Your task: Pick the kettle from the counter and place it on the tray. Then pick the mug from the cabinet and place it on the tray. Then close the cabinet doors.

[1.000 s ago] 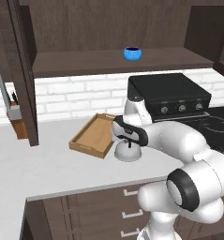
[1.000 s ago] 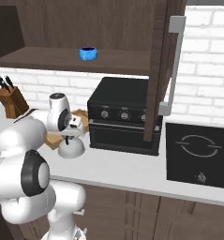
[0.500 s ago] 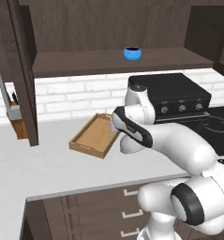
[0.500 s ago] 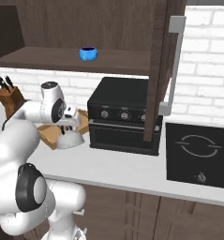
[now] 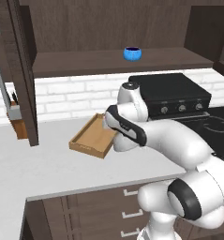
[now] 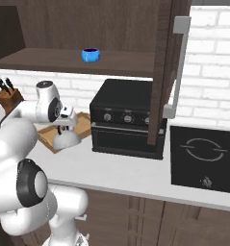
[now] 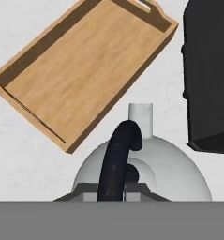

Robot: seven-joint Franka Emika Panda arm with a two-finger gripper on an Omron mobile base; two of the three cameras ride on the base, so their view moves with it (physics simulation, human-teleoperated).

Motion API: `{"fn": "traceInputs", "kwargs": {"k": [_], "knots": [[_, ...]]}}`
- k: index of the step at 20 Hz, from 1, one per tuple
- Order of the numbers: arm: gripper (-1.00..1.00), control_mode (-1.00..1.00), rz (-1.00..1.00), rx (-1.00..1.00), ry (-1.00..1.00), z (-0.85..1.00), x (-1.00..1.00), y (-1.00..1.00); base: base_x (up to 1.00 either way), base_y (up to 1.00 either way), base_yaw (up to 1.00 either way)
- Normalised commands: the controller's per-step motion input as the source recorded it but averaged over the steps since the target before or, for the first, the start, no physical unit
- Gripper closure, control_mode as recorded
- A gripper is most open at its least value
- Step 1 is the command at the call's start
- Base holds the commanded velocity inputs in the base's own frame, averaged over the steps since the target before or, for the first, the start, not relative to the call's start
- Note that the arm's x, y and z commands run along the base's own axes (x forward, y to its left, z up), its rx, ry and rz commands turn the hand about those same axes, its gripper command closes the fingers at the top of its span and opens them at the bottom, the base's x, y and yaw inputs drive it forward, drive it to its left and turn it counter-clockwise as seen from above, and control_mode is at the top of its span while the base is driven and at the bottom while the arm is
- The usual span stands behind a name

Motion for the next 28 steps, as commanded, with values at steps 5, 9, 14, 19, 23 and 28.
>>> {"fn": "traceInputs", "kwargs": {"k": [5,9,14,19,23,28], "knots": [[1.00,-1.00,0.00,0.15,-0.18,0.02,0.21,0.08,0.00,0.00,0.00],[1.00,-1.00,0.00,0.15,-0.23,0.00,0.08,0.19,0.00,0.00,0.00],[1.00,-1.00,0.00,0.09,-0.21,0.00,0.05,0.27,0.00,0.00,0.00],[1.00,-1.00,-0.04,0.01,-0.02,0.00,0.25,0.36,0.00,0.00,0.00],[1.00,-1.00,-0.06,0.00,0.00,-0.01,0.40,0.31,0.00,0.00,0.00],[1.00,-1.00,-0.07,0.00,-0.06,0.00,0.42,0.16,0.00,0.00,0.00]]}}
